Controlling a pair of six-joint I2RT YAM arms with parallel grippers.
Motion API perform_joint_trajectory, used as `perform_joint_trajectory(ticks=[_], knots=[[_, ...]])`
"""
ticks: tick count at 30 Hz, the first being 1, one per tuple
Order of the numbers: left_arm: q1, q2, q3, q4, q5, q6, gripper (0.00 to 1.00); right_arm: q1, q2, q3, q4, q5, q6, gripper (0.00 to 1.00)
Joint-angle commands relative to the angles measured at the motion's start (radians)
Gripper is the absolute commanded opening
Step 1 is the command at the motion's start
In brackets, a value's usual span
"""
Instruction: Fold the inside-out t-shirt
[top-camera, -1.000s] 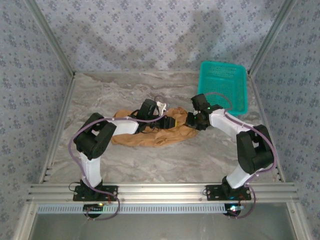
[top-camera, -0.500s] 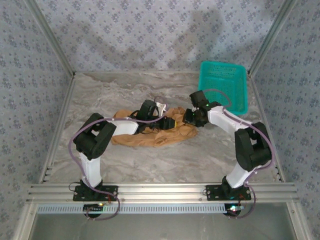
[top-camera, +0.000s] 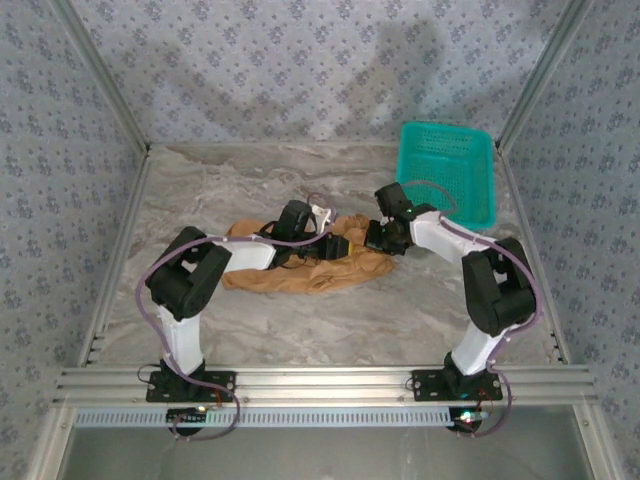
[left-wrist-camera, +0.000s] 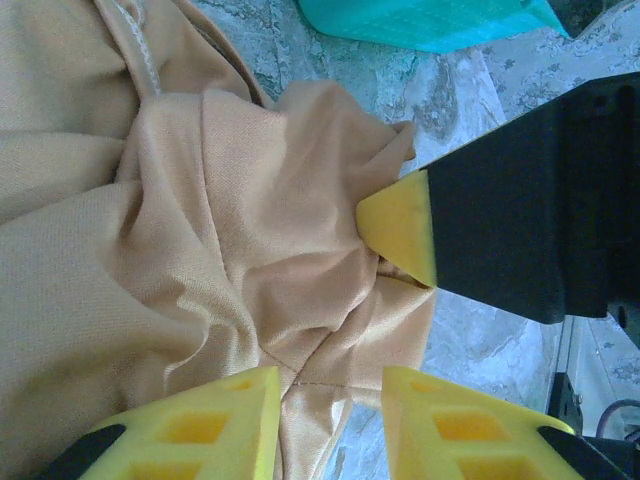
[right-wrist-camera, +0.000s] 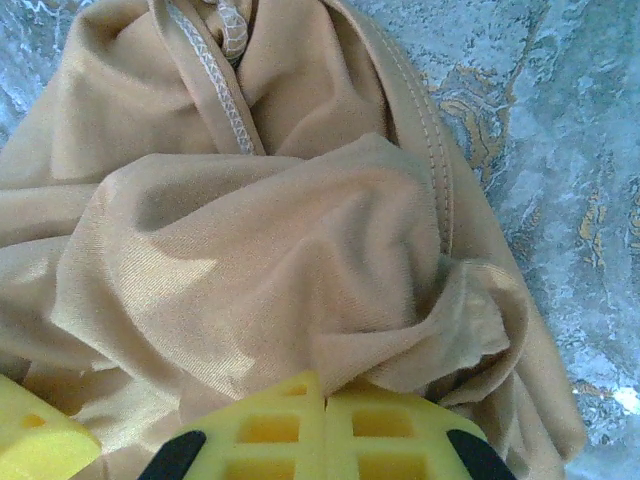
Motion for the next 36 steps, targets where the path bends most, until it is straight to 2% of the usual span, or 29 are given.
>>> perform_joint_trajectory(ticks=[1,9,15,20,25,30,34,36], knots=[[0.027,0.014,0.029,0.012,0.001,-0.001,0.33,0.018,-0.026,0.068,-0.060,-0.019,-0.005,0.00],[0.110,0.144,0.110,-0.077,-0.049,-0.039,0.31,0.044,-0.193,0.164,-0.247,-0.210,-0.109,0.00],[0.200,0.154,0.033,-0.127,-0.134,-0.105,0.21,0.002,-0.315,0.112,-0.284,-0.310,-0.151,0.00],[0.280,0.107,-0.036,-0.140,-0.172,-0.150,0.13,-0.059,-0.392,0.020,-0.290,-0.331,-0.184,0.00],[0.301,0.065,-0.045,-0.188,-0.186,-0.127,0.09,-0.094,-0.461,-0.022,-0.278,-0.358,-0.185,0.00],[0.282,0.004,-0.057,-0.175,-0.193,-0.116,0.10,-0.051,-0.372,-0.029,-0.196,-0.284,-0.118,0.00],[0.250,-0.070,-0.047,-0.230,-0.234,-0.059,0.11,0.053,-0.213,0.044,-0.128,-0.136,-0.105,0.25],[0.242,-0.095,-0.042,-0.253,-0.236,-0.047,0.11,0.115,-0.107,0.132,-0.096,-0.047,-0.109,0.32]])
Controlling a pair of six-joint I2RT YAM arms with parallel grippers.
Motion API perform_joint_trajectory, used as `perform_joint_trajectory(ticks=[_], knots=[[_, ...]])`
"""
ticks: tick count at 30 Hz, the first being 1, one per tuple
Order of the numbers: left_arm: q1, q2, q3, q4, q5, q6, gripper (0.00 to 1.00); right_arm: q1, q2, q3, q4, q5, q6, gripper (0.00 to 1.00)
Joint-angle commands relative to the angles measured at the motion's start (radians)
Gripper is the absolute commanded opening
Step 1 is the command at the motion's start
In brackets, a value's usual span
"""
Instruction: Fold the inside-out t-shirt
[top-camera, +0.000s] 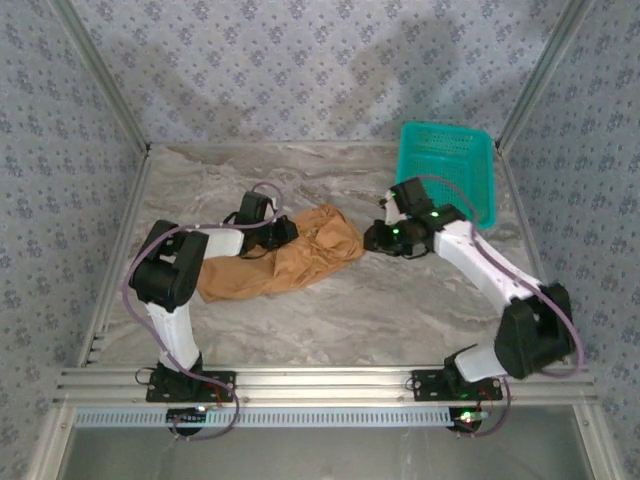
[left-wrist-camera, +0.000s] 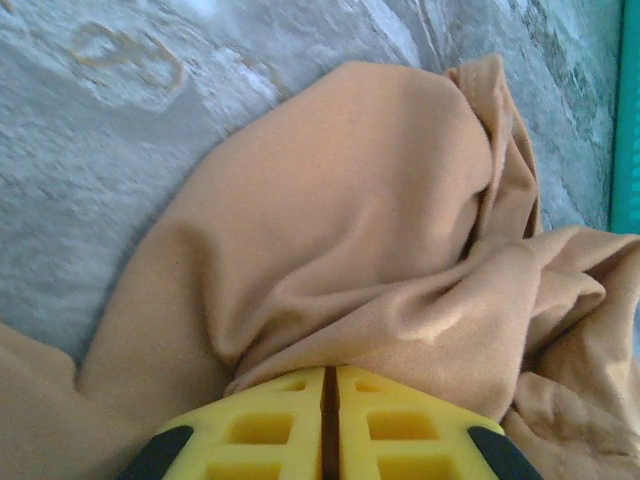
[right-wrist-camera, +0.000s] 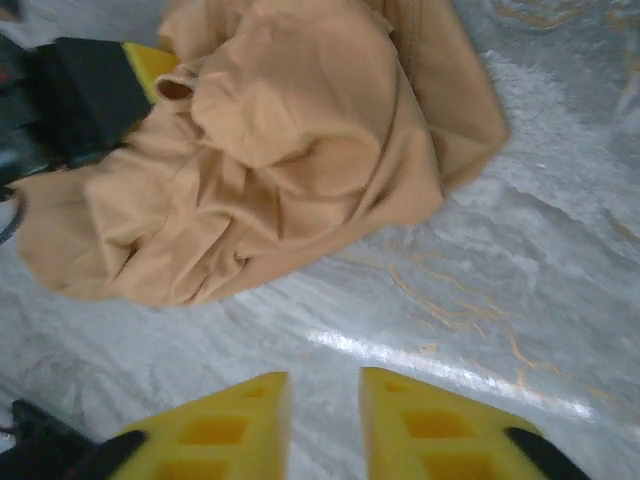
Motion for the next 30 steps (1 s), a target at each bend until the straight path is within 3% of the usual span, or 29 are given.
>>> perform_joint_trajectory(ticks=[1,7,11,14,15,17,18,25,30], knots=[[-0.016,-0.071,0.002,-0.079,-0.026,0.050,0.11,0.086,0.140,0.136,0.072,0.165,0.006,0.32],[-0.015,-0.075,-0.016,-0.071,-0.012,0.048,0.11,0.194,0.389,0.358,0.023,0.316,0.012,0.43],[-0.008,-0.063,-0.037,-0.045,-0.008,0.033,0.10,0.206,0.513,0.461,-0.050,0.335,0.031,0.46],[0.015,-0.061,-0.059,-0.029,-0.003,0.013,0.10,0.204,0.564,0.498,-0.119,0.331,0.062,0.42],[0.022,-0.063,-0.066,-0.026,-0.003,0.010,0.10,0.202,0.564,0.495,-0.122,0.332,0.063,0.31],[0.032,-0.066,-0.074,-0.029,-0.009,0.012,0.09,0.194,0.543,0.483,-0.130,0.338,0.056,0.05],[0.036,-0.066,-0.076,-0.033,-0.014,0.013,0.08,0.189,0.516,0.472,-0.131,0.343,0.052,0.00],[0.057,-0.058,-0.080,-0.058,-0.050,0.009,0.03,0.174,0.226,0.328,-0.078,0.298,-0.010,0.00],[0.063,-0.061,-0.087,-0.055,-0.052,0.000,0.01,0.138,0.001,0.013,0.174,0.122,-0.032,0.00]])
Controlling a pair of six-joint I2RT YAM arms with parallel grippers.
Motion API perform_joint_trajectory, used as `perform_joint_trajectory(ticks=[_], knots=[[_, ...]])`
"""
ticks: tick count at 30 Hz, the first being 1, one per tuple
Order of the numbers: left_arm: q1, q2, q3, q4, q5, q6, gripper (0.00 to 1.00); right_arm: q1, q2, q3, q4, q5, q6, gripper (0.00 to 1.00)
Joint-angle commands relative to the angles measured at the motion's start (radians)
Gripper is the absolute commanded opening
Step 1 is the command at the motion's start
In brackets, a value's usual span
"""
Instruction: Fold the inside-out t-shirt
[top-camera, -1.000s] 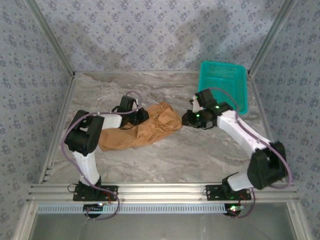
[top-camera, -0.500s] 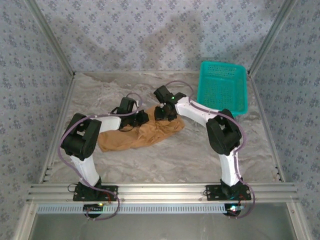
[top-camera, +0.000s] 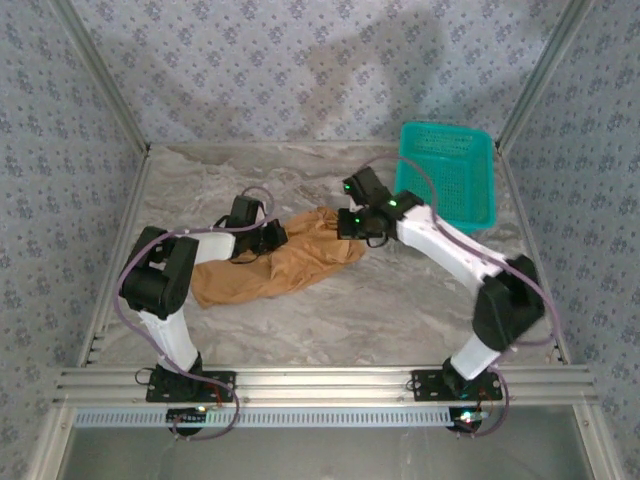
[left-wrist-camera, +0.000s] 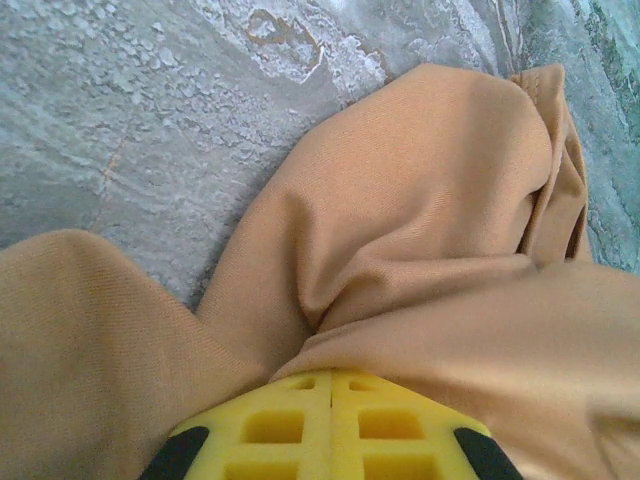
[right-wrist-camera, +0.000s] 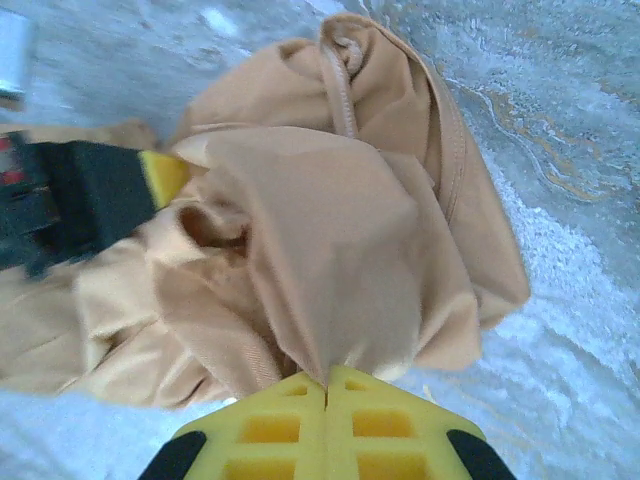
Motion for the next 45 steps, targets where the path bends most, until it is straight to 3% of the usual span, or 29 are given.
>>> perform_joint_trajectory(ticks=[1,4,7,12,17,26,36,38,40,41,42,45], knots=[[0.009,-0.007,-0.022,-0.014,-0.023,-0.015,0.00,-0.014,-0.094,-0.202,0.171,-0.118,-0.026,0.00],[0.009,-0.020,-0.020,-0.026,-0.027,-0.014,0.00,-0.019,-0.186,-0.325,0.248,-0.084,-0.001,0.00],[0.007,-0.080,-0.015,-0.074,-0.050,0.004,0.04,-0.059,-0.206,-0.330,0.194,0.016,0.039,0.00],[-0.002,-0.298,0.026,-0.299,-0.181,0.122,0.36,-0.155,-0.211,-0.295,0.102,0.157,0.160,0.00],[0.008,-0.526,-0.020,-0.564,-0.344,0.214,0.52,-0.180,-0.202,-0.248,0.097,0.190,0.193,0.00],[0.101,-0.743,-0.324,-0.633,-0.374,0.074,0.65,-0.193,-0.186,-0.188,0.044,0.195,0.183,0.00],[0.169,-0.701,-0.436,-0.546,-0.423,-0.063,0.70,-0.234,-0.204,-0.157,0.019,0.181,0.167,0.00],[0.170,-0.656,-0.451,-0.488,-0.393,-0.074,0.65,-0.239,-0.206,-0.157,0.012,0.174,0.163,0.00],[0.171,-0.610,-0.467,-0.422,-0.357,-0.081,0.35,-0.244,-0.206,-0.156,0.007,0.168,0.161,0.00],[0.172,-0.589,-0.471,-0.395,-0.340,-0.086,0.12,-0.246,-0.207,-0.153,0.005,0.161,0.158,0.00],[0.175,-0.574,-0.468,-0.384,-0.321,-0.084,0.00,-0.248,-0.213,-0.149,0.003,0.153,0.153,0.00],[0.183,-0.587,-0.421,-0.429,-0.307,-0.060,0.00,-0.258,-0.228,-0.117,0.001,0.109,0.121,0.00]])
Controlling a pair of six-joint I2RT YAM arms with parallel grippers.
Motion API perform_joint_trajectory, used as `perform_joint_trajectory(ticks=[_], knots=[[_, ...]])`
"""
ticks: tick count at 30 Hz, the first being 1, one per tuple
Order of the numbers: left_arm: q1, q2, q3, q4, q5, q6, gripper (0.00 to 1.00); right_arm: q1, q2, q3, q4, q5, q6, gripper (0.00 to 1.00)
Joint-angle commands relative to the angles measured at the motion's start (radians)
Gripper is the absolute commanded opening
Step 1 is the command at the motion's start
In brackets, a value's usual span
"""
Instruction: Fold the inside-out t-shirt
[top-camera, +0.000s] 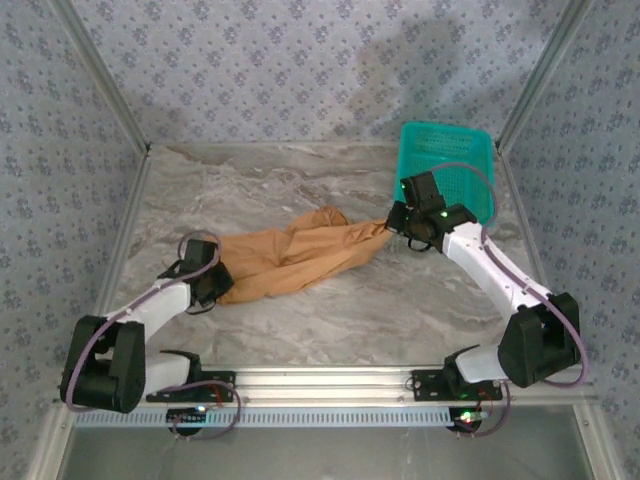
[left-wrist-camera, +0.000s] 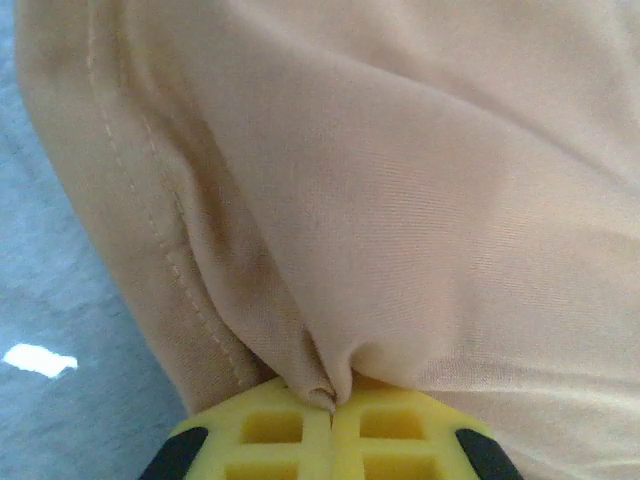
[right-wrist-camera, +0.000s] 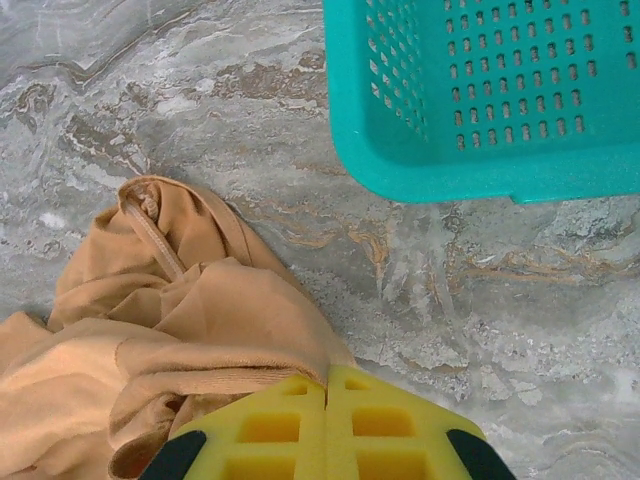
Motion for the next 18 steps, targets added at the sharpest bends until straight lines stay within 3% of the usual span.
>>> perform_joint_trajectory(ticks=[1,8,18], knots=[[0.015,-0.010,0.038,-0.058,0.036,0.013,0.00,-0.017,-0.044,0.088,-0.058,-0.035,-0.067,0.00],[0.108,-0.194,0.319,-0.272,-0.057,0.105,0.00,-0.084,-0.094,0.258,-0.171,0.004,-0.135,0.00],[0.162,-0.191,0.757,-0.402,-0.018,0.168,0.00,-0.109,-0.139,0.565,-0.290,-0.001,-0.213,0.00]])
